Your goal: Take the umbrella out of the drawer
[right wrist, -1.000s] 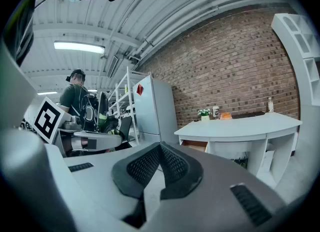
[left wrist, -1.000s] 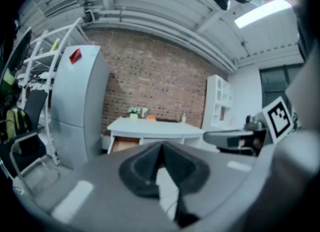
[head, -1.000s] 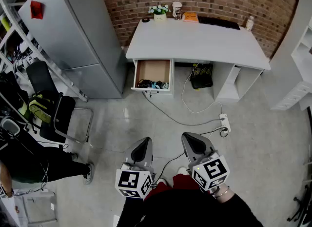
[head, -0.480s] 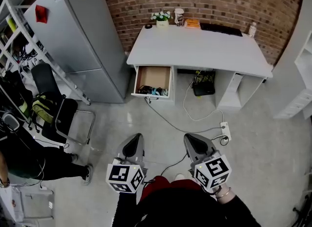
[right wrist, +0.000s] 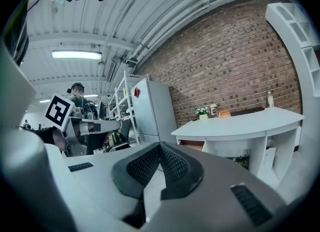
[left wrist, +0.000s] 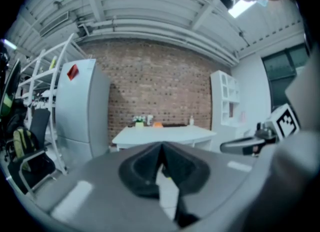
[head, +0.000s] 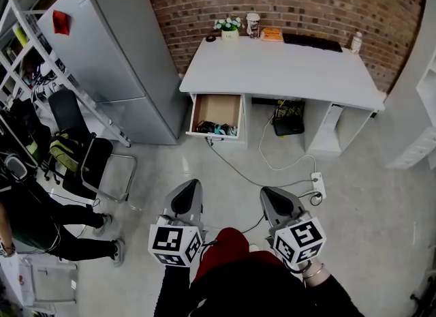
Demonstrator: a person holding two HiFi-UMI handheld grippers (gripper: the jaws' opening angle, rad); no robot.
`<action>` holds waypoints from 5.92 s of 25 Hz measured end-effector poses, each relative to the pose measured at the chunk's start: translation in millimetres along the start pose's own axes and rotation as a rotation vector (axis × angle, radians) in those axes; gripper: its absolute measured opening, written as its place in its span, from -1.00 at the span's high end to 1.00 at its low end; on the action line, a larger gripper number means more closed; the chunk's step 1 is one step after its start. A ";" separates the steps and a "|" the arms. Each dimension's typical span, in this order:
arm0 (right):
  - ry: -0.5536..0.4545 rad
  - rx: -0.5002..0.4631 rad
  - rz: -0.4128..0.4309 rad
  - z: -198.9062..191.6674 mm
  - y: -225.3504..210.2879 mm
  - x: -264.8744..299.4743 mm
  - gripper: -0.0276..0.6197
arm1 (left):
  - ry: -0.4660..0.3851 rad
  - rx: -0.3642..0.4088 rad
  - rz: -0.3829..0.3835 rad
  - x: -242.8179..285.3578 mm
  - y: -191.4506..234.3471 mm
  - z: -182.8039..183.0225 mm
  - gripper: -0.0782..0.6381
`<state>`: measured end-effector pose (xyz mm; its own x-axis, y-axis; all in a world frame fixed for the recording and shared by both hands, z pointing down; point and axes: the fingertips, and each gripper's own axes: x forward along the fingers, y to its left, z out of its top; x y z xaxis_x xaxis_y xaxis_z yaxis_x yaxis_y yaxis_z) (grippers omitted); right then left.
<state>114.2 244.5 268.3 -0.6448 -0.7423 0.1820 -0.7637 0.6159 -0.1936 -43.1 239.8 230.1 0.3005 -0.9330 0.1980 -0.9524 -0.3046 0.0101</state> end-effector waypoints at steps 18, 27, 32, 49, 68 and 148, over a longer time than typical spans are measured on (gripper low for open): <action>0.006 0.007 -0.025 1.4 -25.5 36.5 0.92 | 0.032 0.011 -0.006 46.1 26.2 -9.9 0.77; 0.044 0.028 -0.075 -0.2 -26.0 114.0 0.92 | 0.073 -0.008 -0.072 103.1 90.6 -23.9 0.77; 0.079 0.053 -0.111 -2.7 -25.8 176.7 0.92 | 0.108 -0.014 -0.133 147.4 140.0 -30.9 0.77; 0.163 0.154 -0.285 -15.7 -20.3 331.0 0.92 | 0.266 0.044 -0.322 271.1 266.4 -64.5 0.76; 0.210 0.270 -0.444 -55.8 -50.7 339.0 0.92 | 0.485 0.252 -0.548 356.7 247.3 -133.2 0.43; 0.567 0.609 -0.471 -278.8 -196.4 454.8 0.92 | 1.268 0.933 -1.130 541.5 188.4 -444.2 -0.07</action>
<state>-37.8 -140.4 657.9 -0.3167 -0.5419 0.7785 -0.9043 -0.0753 -0.4202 -82.5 -237.7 774.6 0.0471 0.2664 0.9627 0.0759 -0.9619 0.2625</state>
